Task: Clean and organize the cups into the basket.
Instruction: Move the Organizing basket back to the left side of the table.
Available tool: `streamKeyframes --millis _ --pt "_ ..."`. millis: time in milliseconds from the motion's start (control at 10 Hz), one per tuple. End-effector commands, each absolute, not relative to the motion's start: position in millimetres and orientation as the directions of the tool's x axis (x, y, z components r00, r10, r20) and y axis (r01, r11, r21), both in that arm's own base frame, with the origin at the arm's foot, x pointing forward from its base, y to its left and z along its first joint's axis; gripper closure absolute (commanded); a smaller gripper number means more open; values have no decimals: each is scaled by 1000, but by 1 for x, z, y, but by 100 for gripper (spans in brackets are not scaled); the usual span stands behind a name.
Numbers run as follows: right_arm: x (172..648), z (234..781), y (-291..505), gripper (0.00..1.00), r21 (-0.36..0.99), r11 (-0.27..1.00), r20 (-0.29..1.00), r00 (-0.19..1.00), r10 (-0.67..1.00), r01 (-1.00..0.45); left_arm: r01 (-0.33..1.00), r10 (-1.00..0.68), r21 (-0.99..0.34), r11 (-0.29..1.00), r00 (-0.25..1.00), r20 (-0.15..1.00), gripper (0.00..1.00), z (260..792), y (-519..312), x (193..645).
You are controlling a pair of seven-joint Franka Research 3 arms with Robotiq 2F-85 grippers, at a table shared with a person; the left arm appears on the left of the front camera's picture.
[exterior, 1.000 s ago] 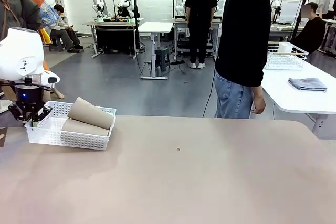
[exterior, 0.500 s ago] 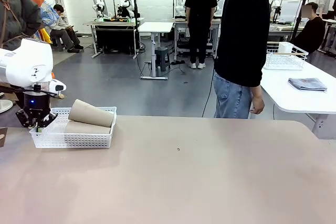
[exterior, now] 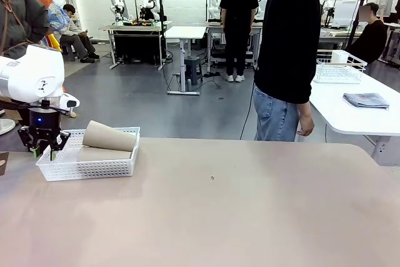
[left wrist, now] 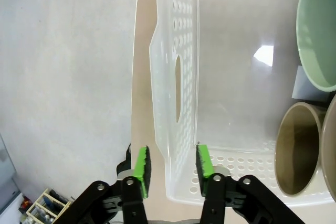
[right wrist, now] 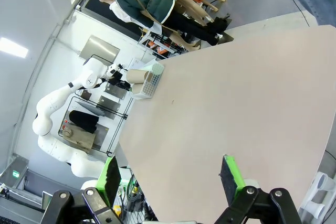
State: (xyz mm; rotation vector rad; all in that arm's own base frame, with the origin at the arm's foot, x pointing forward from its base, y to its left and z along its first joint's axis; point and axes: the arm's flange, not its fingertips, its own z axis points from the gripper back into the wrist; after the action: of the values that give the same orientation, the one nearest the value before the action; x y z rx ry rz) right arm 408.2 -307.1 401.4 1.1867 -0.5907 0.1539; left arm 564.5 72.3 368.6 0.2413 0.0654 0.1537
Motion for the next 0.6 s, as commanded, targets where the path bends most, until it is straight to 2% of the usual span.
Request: streamKeyframes --millis 0,100,300,500 --pt "412 401 -308 0 823 388 510 840 -186 -414 -158 172 274 949 985 -28 0 376 70 564" --pt "412 401 -308 0 823 388 510 840 -186 -414 -160 173 275 948 985 -24 3 377 70 564" --pt "412 401 -308 0 823 388 510 840 -186 -414 -174 185 276 945 983 -14 0 379 72 564" --pt "412 401 -308 0 823 388 510 840 -186 -414 -243 228 271 932 970 86 0 395 69 554"
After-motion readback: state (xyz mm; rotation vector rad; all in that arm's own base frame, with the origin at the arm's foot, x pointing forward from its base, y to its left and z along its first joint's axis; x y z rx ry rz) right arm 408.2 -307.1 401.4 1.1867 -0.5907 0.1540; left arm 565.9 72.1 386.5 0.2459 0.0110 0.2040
